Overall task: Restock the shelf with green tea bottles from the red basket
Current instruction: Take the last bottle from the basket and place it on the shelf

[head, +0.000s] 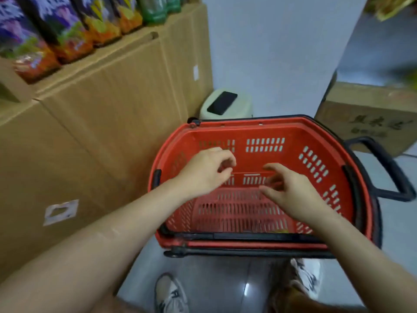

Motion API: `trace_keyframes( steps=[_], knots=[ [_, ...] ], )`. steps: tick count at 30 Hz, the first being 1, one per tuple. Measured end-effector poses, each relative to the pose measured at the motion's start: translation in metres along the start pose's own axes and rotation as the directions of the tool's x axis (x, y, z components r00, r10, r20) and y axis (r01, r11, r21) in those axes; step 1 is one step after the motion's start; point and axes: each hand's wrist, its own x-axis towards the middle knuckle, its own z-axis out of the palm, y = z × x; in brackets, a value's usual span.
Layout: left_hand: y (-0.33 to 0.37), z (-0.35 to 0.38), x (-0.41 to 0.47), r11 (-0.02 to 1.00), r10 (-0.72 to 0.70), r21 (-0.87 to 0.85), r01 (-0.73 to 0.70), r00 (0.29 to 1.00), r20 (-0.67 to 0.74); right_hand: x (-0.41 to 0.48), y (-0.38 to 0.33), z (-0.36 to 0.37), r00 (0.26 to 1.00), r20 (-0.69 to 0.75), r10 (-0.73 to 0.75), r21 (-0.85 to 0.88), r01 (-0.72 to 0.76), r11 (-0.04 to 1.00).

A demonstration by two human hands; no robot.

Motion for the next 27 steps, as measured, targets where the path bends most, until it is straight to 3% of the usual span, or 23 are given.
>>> trace_keyframes(
  steps=[3, 6, 9, 13, 16, 19, 22, 27],
  knots=[
    [-0.011, 0.055, 0.027, 0.994, 0.008, 0.099, -0.039, 0.957, 0.291, 0.015, 0.032, 0.004, 0.993, 0.095, 0.068, -0.082, -0.061, 0.995],
    [-0.029, 0.116, 0.049, 0.976, -0.037, 0.207, -0.074, 0.873, 0.487, 0.043, 0.055, 0.010, 0.981, 0.157, 0.118, -0.160, -0.092, 0.983],
    [-0.047, 0.176, 0.050, 0.973, -0.086, 0.214, -0.085, 0.729, 0.679, 0.069, 0.074, 0.027, 0.957, 0.235, 0.168, -0.206, -0.120, 0.971],
    [-0.060, 0.238, 0.042, 0.978, -0.050, 0.146, -0.150, 0.510, 0.859, 0.083, 0.092, 0.046, 0.910, 0.362, 0.202, -0.244, -0.116, 0.963],
    [-0.073, 0.281, 0.030, 0.969, -0.105, 0.189, -0.159, 0.427, 0.898, 0.085, 0.101, 0.050, 0.897, 0.387, 0.216, -0.224, -0.136, 0.965],
    [-0.079, 0.286, 0.028, 0.969, -0.151, 0.221, -0.108, 0.448, 0.881, 0.086, 0.107, 0.053, 0.878, 0.406, 0.252, -0.215, -0.176, 0.961],
    [-0.078, 0.251, 0.048, 0.972, -0.174, 0.231, -0.045, 0.523, 0.834, 0.085, 0.109, 0.055, 0.848, 0.458, 0.267, -0.221, -0.183, 0.958],
    [-0.048, 0.116, 0.071, 0.955, -0.054, 0.254, -0.156, 0.748, 0.662, 0.074, 0.098, 0.051, 0.783, 0.581, 0.220, -0.191, -0.132, 0.973]
  ],
)
